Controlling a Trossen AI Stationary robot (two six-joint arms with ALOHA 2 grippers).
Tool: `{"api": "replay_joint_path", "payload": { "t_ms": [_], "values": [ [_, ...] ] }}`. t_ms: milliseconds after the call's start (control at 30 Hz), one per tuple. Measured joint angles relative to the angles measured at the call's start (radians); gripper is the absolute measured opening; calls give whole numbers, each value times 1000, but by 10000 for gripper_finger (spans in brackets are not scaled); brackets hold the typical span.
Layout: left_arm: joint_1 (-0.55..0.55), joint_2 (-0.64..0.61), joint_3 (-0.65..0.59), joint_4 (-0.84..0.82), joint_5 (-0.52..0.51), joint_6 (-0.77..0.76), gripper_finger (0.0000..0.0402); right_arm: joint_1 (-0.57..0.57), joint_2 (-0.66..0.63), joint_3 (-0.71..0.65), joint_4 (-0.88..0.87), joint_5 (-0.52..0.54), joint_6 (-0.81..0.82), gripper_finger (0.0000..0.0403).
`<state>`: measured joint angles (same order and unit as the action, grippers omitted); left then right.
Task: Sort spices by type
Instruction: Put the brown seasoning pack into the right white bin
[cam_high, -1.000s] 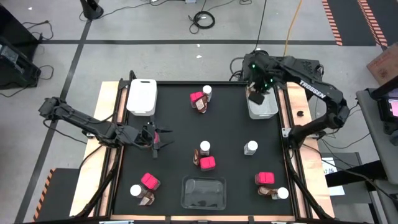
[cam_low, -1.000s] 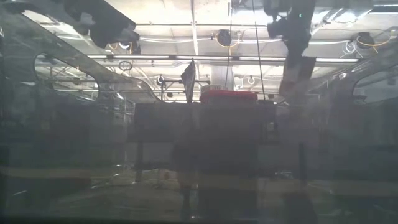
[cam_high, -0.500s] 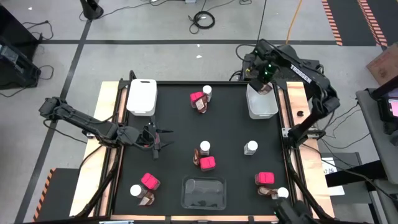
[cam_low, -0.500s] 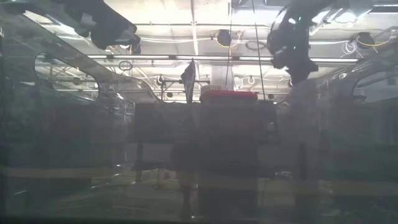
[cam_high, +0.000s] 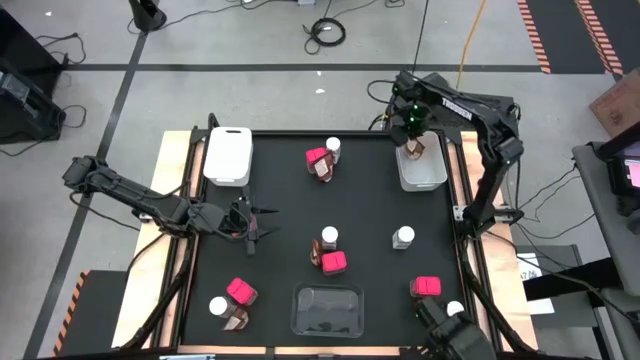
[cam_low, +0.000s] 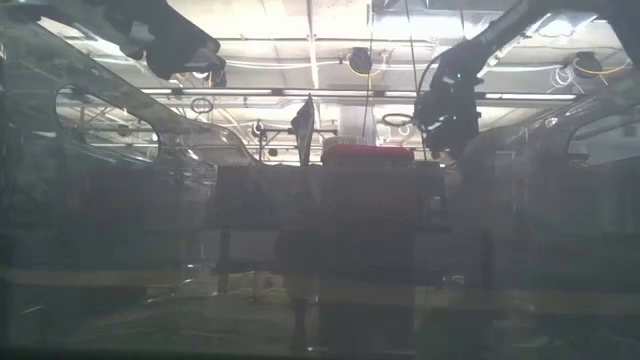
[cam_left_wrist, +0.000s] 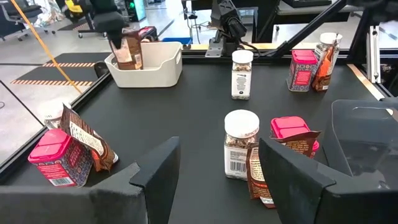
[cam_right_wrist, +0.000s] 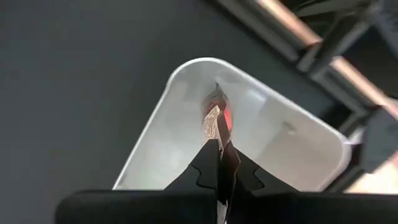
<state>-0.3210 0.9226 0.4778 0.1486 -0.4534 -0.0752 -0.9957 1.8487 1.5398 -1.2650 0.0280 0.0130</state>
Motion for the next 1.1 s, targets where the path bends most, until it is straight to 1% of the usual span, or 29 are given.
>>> {"api": "replay_joint_path", "payload": {
  "t_ms": [167, 300, 533, 700, 800, 900, 1100],
  "values": [
    [0, 0, 0, 0, 0, -17, 221, -1, 29, 0, 8, -6, -4, 0],
    [0, 0, 0, -1, 0, -17, 221, -1, 30, 0, 9, -2, -5, 10],
    [0, 0, 0, 0, 0, -16, 221, -1, 23, 0, 16, -3, -19, 46],
    [0, 0, 0, 0, 0, -15, 221, -1, 23, 10, 11, -3, -41, 79],
    [0, 0, 0, 0, 0, -15, 221, 0, 23, 50, -22, -3, -40, 97],
    [0, 0, 0, 0, 0, -14, 221, 1, 23, 118, -74, -3, -25, 112],
    [0, 0, 0, 0, 0, -13, 221, 45, -6, 249, -168, -7, 2, 125]
  ]
}}
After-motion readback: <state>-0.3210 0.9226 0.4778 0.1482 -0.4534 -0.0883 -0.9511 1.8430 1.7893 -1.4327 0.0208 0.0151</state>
